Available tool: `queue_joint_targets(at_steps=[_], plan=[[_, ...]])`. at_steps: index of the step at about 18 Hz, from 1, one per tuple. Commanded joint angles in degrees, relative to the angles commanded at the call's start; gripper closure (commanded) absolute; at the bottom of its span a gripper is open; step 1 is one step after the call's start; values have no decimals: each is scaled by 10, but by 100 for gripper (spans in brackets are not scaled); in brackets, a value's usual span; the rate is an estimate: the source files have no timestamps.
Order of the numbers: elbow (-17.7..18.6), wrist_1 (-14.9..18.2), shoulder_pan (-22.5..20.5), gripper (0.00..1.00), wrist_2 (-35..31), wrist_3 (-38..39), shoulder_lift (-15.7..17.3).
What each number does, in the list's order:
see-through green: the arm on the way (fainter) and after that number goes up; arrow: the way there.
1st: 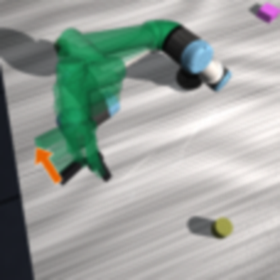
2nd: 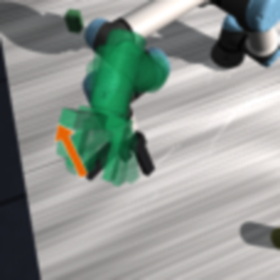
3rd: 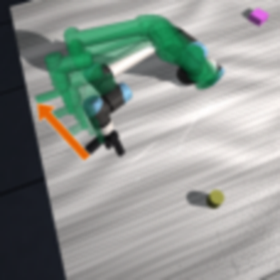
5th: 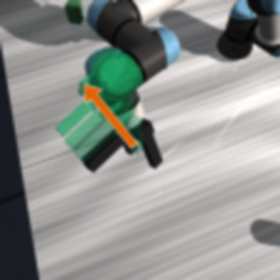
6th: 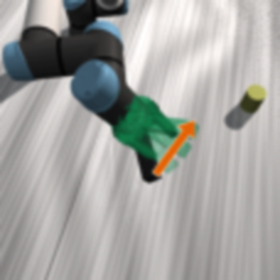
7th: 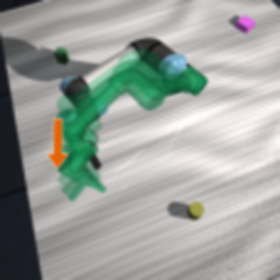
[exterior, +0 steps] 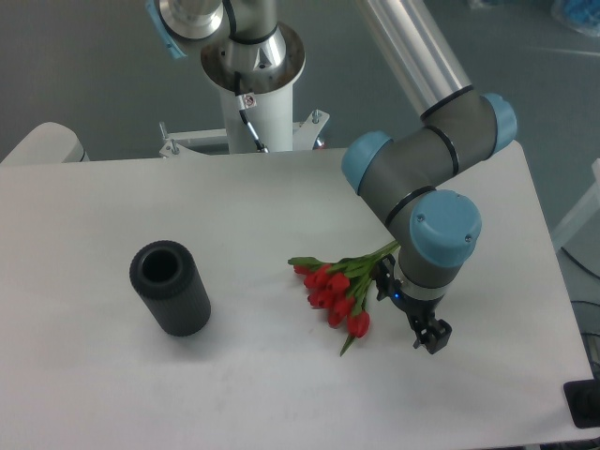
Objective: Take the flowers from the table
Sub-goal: 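Position the open gripper above the tulip stems near the blooms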
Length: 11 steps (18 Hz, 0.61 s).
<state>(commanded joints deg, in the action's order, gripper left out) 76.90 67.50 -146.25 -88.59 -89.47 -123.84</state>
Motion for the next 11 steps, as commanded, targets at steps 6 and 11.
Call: queue_joint_targets(at_steps=[6, 11], plan=[[9, -4, 0, 0, 1, -5, 0], [30, -6, -3, 0, 1, -9, 4]])
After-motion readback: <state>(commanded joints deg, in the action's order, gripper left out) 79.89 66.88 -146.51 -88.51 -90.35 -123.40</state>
